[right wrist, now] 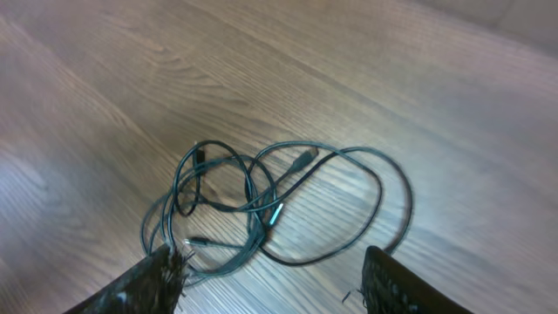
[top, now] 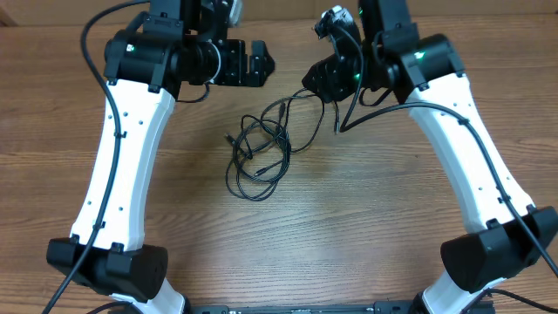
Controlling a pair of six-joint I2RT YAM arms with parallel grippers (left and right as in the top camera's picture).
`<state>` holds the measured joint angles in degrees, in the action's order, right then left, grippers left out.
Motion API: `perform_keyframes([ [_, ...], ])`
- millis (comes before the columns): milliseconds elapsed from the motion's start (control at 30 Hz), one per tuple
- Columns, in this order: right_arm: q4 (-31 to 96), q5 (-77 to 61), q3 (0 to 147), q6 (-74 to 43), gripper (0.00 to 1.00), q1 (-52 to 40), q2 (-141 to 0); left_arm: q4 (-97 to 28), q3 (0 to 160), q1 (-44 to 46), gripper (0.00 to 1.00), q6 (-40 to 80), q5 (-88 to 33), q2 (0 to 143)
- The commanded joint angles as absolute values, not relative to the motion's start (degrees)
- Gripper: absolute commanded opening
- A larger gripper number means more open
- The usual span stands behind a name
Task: Untangle cables
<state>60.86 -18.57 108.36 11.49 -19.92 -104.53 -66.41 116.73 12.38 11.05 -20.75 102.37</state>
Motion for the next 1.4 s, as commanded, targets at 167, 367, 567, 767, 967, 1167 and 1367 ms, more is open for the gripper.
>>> perform_keyframes([
  [167,46.1,-21.7,92.9,-6.7,0.66,-23.9,-104.6,-68.3,118.0,12.4,1.0,17.0,5.6,92.9],
  [367,32.2,-21.0,85.6,-10.6,0.69,-32.5,-105.7,-71.7,118.0,12.3,1.0,16.7,7.1,89.1],
  [567,26.2,-14.1,85.6,-12.5,0.69,-38.0,-111.0,-75.6,118.0,12.3,1.0,16.4,7.1,87.9],
  [767,25.4,-13.7,85.6,-13.7,0.68,-38.2,-117.2,-79.7,118.0,12.4,1.0,16.2,9.3,87.3],
  [967,24.0,-13.8,85.6,-13.7,0.04,-38.2,-120.4,-82.6,118.0,12.4,1.0,16.1,9.4,87.2],
  [1167,34.0,-16.3,93.1,-10.4,0.04,-38.2,-115.9,-83.1,118.0,12.3,1.0,14.6,9.7,87.2],
  [1367,56.6,-9.3,116.0,-4.8,0.04,-36.2,-104.6,-82.4,118.0,12.3,1.0,14.1,9.3,87.3],
])
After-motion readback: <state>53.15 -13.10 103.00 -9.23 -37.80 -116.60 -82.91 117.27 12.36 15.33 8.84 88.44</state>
